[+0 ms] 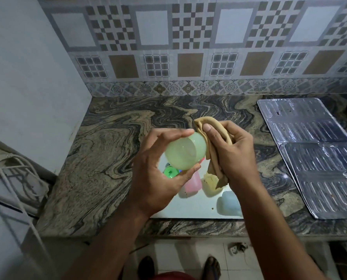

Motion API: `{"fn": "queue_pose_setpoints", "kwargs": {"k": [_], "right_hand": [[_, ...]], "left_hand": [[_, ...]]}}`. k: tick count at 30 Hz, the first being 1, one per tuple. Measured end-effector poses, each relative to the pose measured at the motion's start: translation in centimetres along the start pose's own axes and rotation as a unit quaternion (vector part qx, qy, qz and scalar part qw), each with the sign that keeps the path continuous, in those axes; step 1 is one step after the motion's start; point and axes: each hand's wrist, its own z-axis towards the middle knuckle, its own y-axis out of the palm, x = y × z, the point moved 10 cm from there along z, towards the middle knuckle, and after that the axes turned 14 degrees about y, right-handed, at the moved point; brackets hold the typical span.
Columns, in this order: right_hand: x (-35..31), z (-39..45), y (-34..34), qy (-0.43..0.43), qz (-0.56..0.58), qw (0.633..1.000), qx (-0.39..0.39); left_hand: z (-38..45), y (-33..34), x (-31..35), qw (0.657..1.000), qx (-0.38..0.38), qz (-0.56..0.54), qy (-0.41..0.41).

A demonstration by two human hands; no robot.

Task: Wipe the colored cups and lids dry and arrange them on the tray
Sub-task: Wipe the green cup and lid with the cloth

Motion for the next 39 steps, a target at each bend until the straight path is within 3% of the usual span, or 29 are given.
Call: {"fn": "queue_pose_setpoints", "kwargs": {"k": [9, 20, 25, 33, 39], "right_hand": [[3.5, 1.2, 1.4, 0.033, 0.006, 0.999, 0.029], [6.2, -1.9, 2.9, 0.060, -0.054, 0.997, 0.014], [7.0, -2.7, 3.8, 0.073, -0.063, 0.995, 0.009], [7.6, -2.5, 3.5, 0.074, -0.065, 0.995, 0.009], [8.3, -2.2, 1.4, 0.093, -0.035, 0.995, 0.022]], "left_hand": [[-2.1, -1.7, -3.5, 0.994, -0.028, 0.083, -0.065], [-16.3, -5.5, -16.8, 0.939, -0.044, 0.170, -0.294], [-21.0, -4.9, -19.2, 0.926, -0.073, 0.155, -0.336], [-23.4, -4.2, -19.1, 0.917, -0.122, 0.182, -0.334], [-18.2, -4.1, -17.2, 0.944, -0.089, 0.212, -0.237]]}}
